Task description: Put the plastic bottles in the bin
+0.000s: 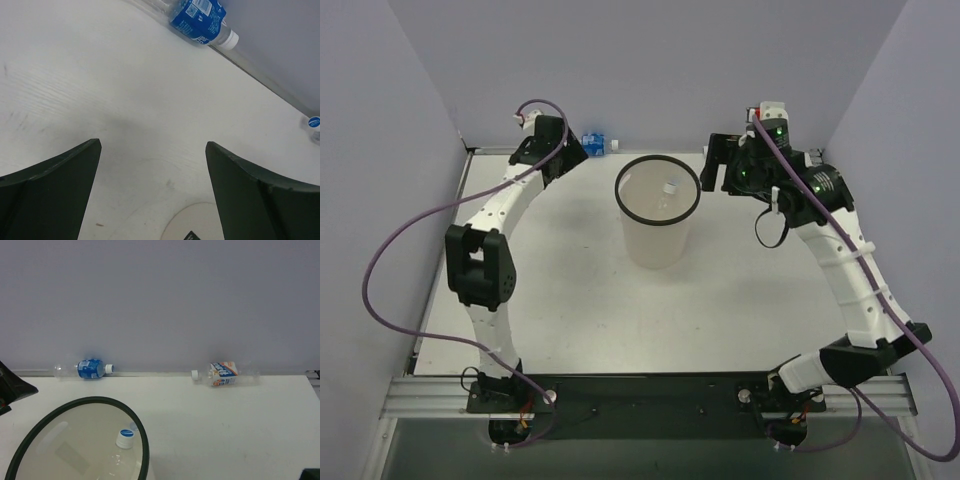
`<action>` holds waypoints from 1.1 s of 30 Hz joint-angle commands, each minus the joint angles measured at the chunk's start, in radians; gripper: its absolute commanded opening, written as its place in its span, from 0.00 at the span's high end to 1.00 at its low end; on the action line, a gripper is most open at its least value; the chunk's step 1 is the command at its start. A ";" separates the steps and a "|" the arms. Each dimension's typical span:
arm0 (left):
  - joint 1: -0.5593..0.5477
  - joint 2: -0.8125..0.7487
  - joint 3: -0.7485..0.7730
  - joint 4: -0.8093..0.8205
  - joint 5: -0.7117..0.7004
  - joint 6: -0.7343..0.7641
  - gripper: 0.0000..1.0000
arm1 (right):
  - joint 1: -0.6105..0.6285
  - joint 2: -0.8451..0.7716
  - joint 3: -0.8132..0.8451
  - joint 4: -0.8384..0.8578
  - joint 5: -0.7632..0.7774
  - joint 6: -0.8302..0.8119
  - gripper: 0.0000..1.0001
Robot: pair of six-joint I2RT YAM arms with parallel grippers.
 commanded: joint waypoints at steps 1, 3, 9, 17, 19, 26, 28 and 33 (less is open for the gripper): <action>0.038 0.117 0.066 0.075 0.088 -0.309 0.03 | -0.016 -0.097 -0.083 -0.003 0.058 0.016 0.24; 0.058 0.154 0.058 0.117 0.111 -0.438 0.03 | -0.019 -0.123 -0.129 -0.001 0.063 0.020 0.24; 0.064 0.265 0.095 0.267 0.044 -0.578 0.03 | -0.024 -0.214 -0.235 0.000 0.082 0.062 0.24; 0.070 0.413 0.205 0.414 0.019 -0.678 0.03 | -0.022 -0.231 -0.255 -0.004 0.098 0.097 0.24; 0.073 0.462 0.248 0.430 0.020 -0.676 0.03 | -0.022 -0.214 -0.251 -0.006 0.101 0.102 0.24; 0.084 0.617 0.464 0.396 0.028 -0.696 0.03 | -0.024 -0.166 -0.200 -0.017 0.095 0.126 0.25; 0.086 0.665 0.519 0.405 0.027 -0.694 0.03 | -0.022 -0.157 -0.189 -0.020 0.103 0.128 0.26; 0.095 0.771 0.647 0.391 0.014 -0.724 0.03 | -0.022 -0.145 -0.177 -0.035 0.106 0.145 0.26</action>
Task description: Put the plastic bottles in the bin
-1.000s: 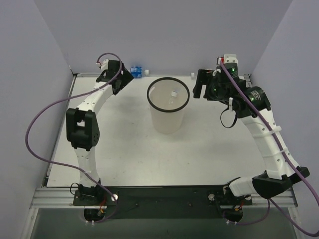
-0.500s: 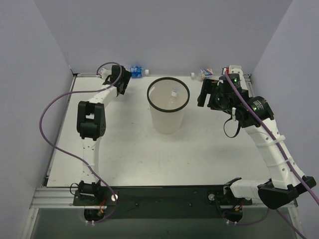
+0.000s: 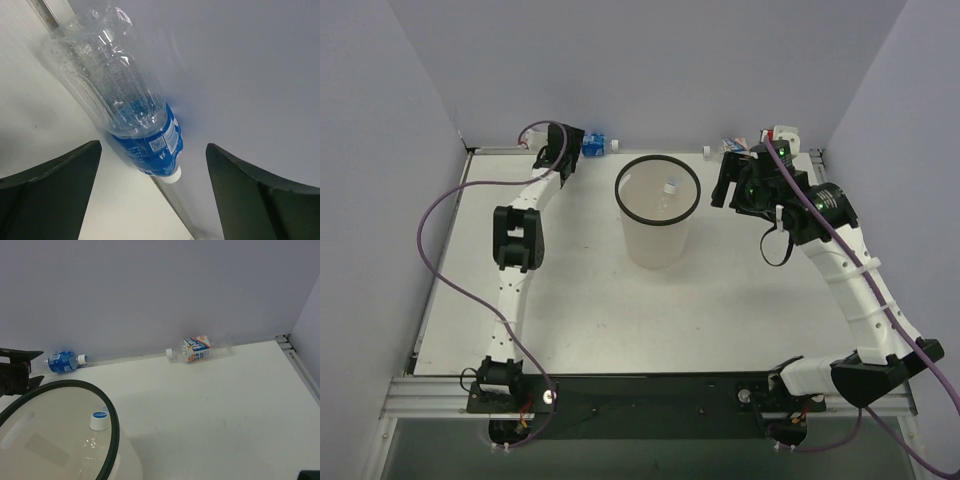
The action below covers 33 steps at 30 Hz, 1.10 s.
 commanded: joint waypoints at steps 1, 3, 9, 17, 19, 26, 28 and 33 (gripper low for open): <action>0.017 0.097 0.136 0.005 -0.013 -0.069 0.03 | -0.007 0.007 0.043 -0.032 0.027 0.025 0.26; 0.018 0.122 0.153 0.005 -0.010 -0.088 0.07 | -0.005 0.010 0.051 -0.044 0.030 0.027 0.27; 0.015 0.150 0.138 0.045 -0.018 -0.105 0.16 | -0.003 0.021 0.084 -0.072 0.040 0.033 0.27; 0.023 0.223 0.185 0.155 -0.001 -0.151 0.43 | 0.007 0.024 0.100 -0.118 0.029 0.031 0.29; 0.023 0.234 0.184 0.190 0.008 -0.163 0.59 | 0.010 0.024 0.101 -0.130 0.024 0.030 0.29; 0.029 0.047 -0.126 0.374 0.053 -0.164 0.79 | 0.010 0.022 0.106 -0.143 0.020 0.004 0.29; 0.031 -0.053 -0.225 0.407 0.056 -0.174 0.80 | 0.009 0.022 0.106 -0.141 0.023 -0.007 0.29; 0.032 -0.252 -0.496 0.507 0.067 -0.152 0.83 | 0.003 0.019 0.100 -0.139 0.015 -0.030 0.29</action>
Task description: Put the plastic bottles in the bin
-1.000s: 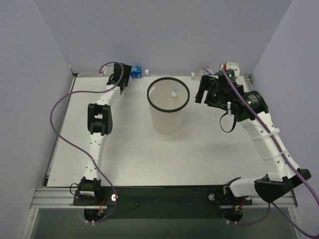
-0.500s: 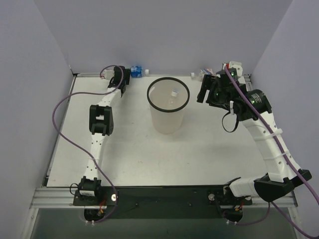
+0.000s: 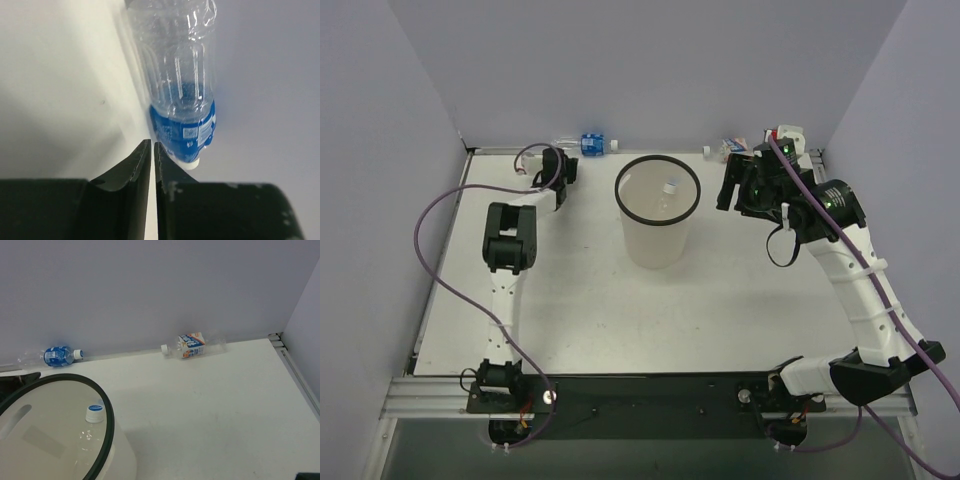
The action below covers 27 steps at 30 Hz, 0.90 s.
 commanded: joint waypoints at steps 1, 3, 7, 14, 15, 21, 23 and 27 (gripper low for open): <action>0.012 -0.214 -0.152 0.146 0.025 0.006 0.83 | -0.002 0.004 0.020 -0.025 0.002 -0.037 0.29; 0.016 -0.279 -0.230 0.172 0.047 0.009 0.83 | -0.006 -0.001 0.013 -0.017 -0.007 -0.043 0.29; 0.024 -0.362 -0.300 0.191 0.078 0.097 0.82 | -0.011 -0.013 -0.021 -0.002 -0.027 -0.051 0.29; 0.018 -0.208 -0.030 -0.068 0.090 0.056 0.37 | -0.011 -0.047 -0.067 0.023 -0.056 -0.033 0.29; 0.013 -0.175 0.019 -0.100 0.084 0.052 0.35 | -0.011 -0.047 -0.065 0.023 -0.055 -0.033 0.29; 0.003 0.103 0.556 -0.453 0.020 0.032 0.03 | -0.017 -0.048 -0.055 0.021 -0.044 -0.026 0.29; 0.001 0.133 0.601 -0.525 0.001 -0.017 0.02 | -0.018 -0.041 -0.050 0.021 -0.044 -0.022 0.29; -0.004 0.097 0.523 -0.530 -0.054 -0.039 0.03 | -0.020 -0.016 -0.030 0.021 -0.038 -0.022 0.29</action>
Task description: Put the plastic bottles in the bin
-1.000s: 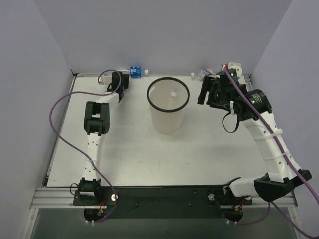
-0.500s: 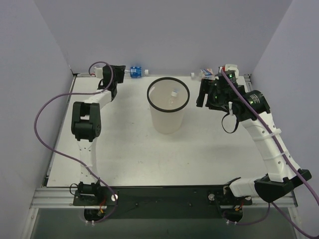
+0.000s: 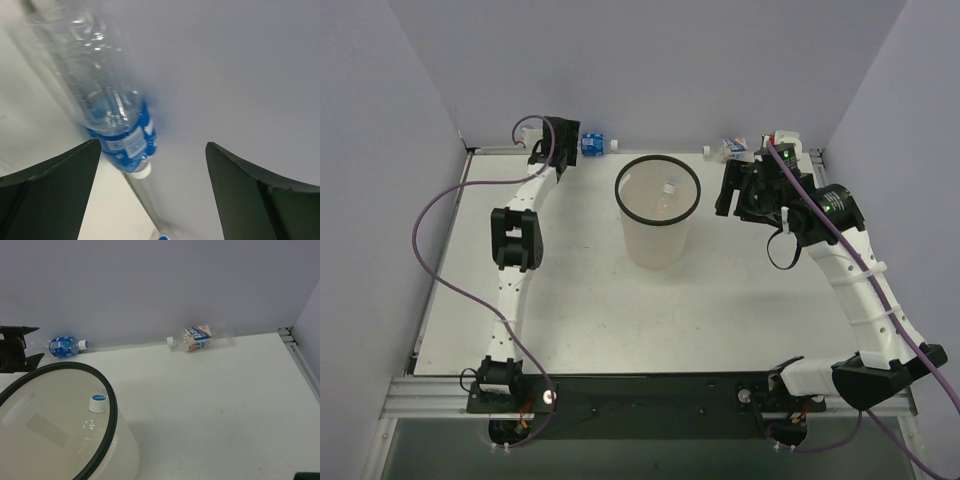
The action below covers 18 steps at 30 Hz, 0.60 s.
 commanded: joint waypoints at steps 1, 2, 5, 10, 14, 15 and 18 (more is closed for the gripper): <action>-0.004 -0.023 -0.017 -0.107 -0.080 -0.032 0.03 | -0.005 0.018 0.039 -0.002 0.020 0.003 0.29; -0.004 -0.023 -0.017 -0.108 -0.080 -0.028 0.03 | -0.006 0.029 0.043 -0.002 0.020 0.003 0.29; -0.004 -0.008 -0.017 -0.096 -0.088 -0.033 0.03 | -0.005 0.056 0.059 -0.002 0.014 0.004 0.29; -0.004 0.094 0.096 -0.038 -0.109 -0.041 0.03 | -0.006 0.082 0.080 -0.003 0.010 0.004 0.29; -0.003 0.156 0.120 -0.044 -0.132 -0.068 0.03 | -0.006 0.096 0.090 -0.020 0.014 0.003 0.29; -0.001 0.161 0.117 -0.035 -0.143 -0.071 0.03 | -0.006 0.098 0.094 -0.020 0.017 0.003 0.29; 0.003 0.196 0.133 0.019 -0.152 -0.070 0.02 | -0.005 0.108 0.103 -0.030 0.020 -0.002 0.29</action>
